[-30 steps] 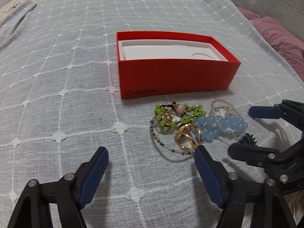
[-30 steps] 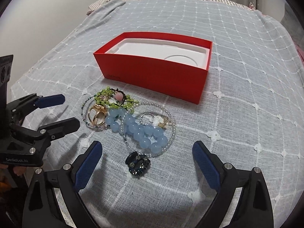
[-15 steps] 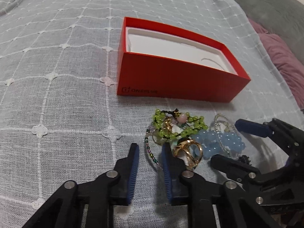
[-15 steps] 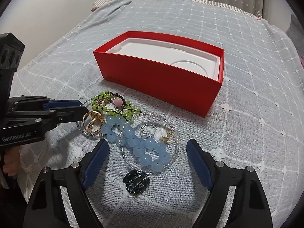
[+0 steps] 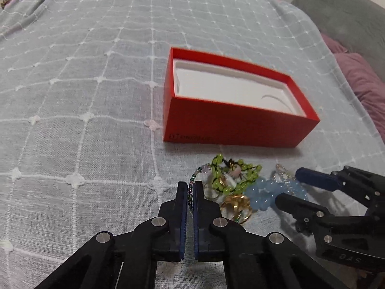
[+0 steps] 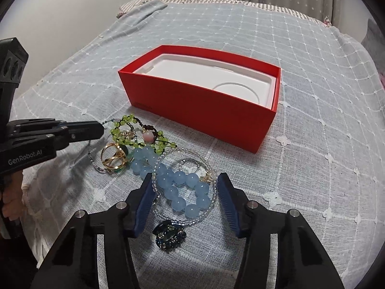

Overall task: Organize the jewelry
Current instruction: 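Close the right tool on the clear crystal bracelet while the left tool lifts its bracelet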

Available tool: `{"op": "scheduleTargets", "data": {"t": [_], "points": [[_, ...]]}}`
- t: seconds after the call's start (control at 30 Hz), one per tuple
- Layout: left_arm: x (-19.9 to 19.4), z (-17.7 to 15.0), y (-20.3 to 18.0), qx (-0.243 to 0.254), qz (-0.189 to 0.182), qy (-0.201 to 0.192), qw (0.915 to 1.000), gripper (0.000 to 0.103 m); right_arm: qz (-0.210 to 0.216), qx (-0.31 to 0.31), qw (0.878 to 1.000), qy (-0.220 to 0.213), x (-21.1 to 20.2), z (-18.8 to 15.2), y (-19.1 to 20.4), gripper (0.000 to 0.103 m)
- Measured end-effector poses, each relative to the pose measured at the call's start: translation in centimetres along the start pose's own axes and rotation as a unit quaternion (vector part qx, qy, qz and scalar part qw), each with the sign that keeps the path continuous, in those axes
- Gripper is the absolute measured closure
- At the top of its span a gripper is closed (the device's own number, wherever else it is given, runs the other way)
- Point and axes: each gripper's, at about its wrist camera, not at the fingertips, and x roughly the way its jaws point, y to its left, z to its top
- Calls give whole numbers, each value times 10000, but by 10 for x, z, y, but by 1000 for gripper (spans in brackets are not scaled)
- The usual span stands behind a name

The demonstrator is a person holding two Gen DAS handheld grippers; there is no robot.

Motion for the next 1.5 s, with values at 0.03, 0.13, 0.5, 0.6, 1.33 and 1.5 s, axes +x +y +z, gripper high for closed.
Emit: {"op": "scheduleTargets", "data": {"t": [0.03,0.13,0.5,0.6,1.33,1.5], "points": [[-4,1,0,18,5,-51,10000,103,18,-5,10000,-9,-1,0,0,63],[-12,4,-1,51,39,-198,9998,103,-6,19,10000,-18,-3,0,-1,65],[-39,15,-7,59,-62,-659,9978,103,-112,225,9994,-256,-22,4,-13,66],[-46,17,-5,5,-115,-786,9968,103,-113,402,9987,-294,-26,7,-24,66],[-29,17,-11,-6,-3,-560,9984,103,-783,591,9949,212,-14,4,-44,100],[-37,21,-13,-41,-110,-657,9978,103,-739,606,9954,-43,-36,12,-38,100]]}}
